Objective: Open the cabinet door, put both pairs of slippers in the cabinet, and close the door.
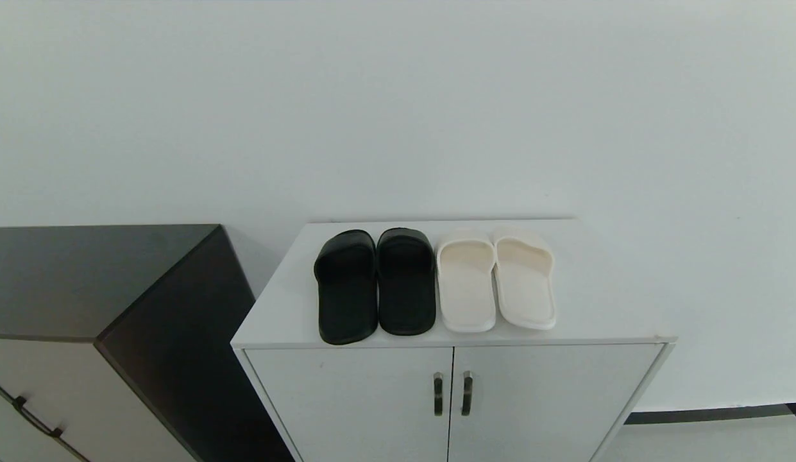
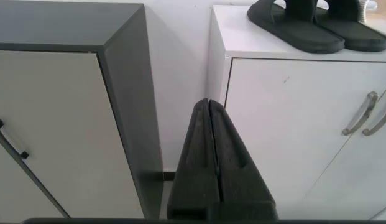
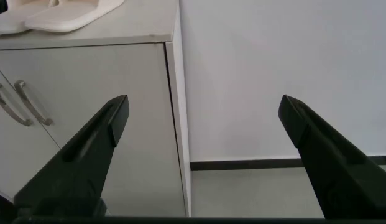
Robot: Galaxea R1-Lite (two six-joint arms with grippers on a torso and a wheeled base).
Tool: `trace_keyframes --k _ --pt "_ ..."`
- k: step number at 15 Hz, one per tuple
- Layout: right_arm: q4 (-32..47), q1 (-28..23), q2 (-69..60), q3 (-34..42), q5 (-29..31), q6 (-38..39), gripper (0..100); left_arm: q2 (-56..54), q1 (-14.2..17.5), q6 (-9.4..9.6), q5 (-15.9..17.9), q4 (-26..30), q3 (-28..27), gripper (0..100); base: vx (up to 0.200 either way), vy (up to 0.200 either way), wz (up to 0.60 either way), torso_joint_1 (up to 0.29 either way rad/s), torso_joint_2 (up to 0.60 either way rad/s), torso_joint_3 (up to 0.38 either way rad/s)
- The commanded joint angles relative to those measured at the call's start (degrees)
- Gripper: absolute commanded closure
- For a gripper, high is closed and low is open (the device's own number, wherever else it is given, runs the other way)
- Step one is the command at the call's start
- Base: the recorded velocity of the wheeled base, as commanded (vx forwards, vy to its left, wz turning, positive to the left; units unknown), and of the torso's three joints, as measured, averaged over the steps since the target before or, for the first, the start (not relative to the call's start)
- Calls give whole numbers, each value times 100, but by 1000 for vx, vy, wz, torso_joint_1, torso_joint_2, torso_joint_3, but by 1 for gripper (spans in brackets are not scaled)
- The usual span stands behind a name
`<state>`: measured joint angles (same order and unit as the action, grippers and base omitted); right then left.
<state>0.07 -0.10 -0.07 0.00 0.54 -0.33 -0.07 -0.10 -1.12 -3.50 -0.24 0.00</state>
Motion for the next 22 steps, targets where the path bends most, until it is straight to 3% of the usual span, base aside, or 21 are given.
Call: trace_keyframes --k 1,5,7,9,10,11,12,13,16,18,19,22 --pt "1 1 7 0 -1 -20 0 7 1 -2 -2 -2 0 100 0 0 0 0 0 0" --pt "-139 1 7 -123 -115 -143 0 7 1 95 7 7 0 100 0 0 0 0 0 0" --pt "72 115 992 -1942 -643 472 0 7 1 103 7 7 0 100 0 0 0 0 0 0" --pt "643 89 2108 -2127 -1970 253 0 7 1 103 25 7 0 100 0 0 0 0 0 0" --pt "643 98 2433 -2109 -2207 270 0 7 1 103 69 7 0 100 0 0 0 0 0 0" --pt "555 238 3250 -2215 -2515 235 0 7 1 182 244 7 0 100 0 0 0 0 0 0" --pt "335 502 3708 -2373 -2523 270 0 7 1 429 341 16 0 100 0 0 0 0 0 0" --pt "89 845 4156 -2522 -2488 305 0 7 1 534 482 16 0 100 0 0 0 0 0 0" --pt "-130 2119 5553 -3349 -1627 938 0 69 1 473 499 24 0 100 0 0 0 0 0 0" --pt "-658 3517 6538 -3999 -317 1782 0 69 1 349 508 24 0 100 0 0 0 0 0 0" --pt "-983 3965 7003 -4263 280 2037 0 60 1 270 508 24 0 100 0 0 0 0 0 0" --pt "-1458 4483 8269 -5036 1300 2090 0 69 1 253 508 24 0 100 0 0 0 0 0 0"
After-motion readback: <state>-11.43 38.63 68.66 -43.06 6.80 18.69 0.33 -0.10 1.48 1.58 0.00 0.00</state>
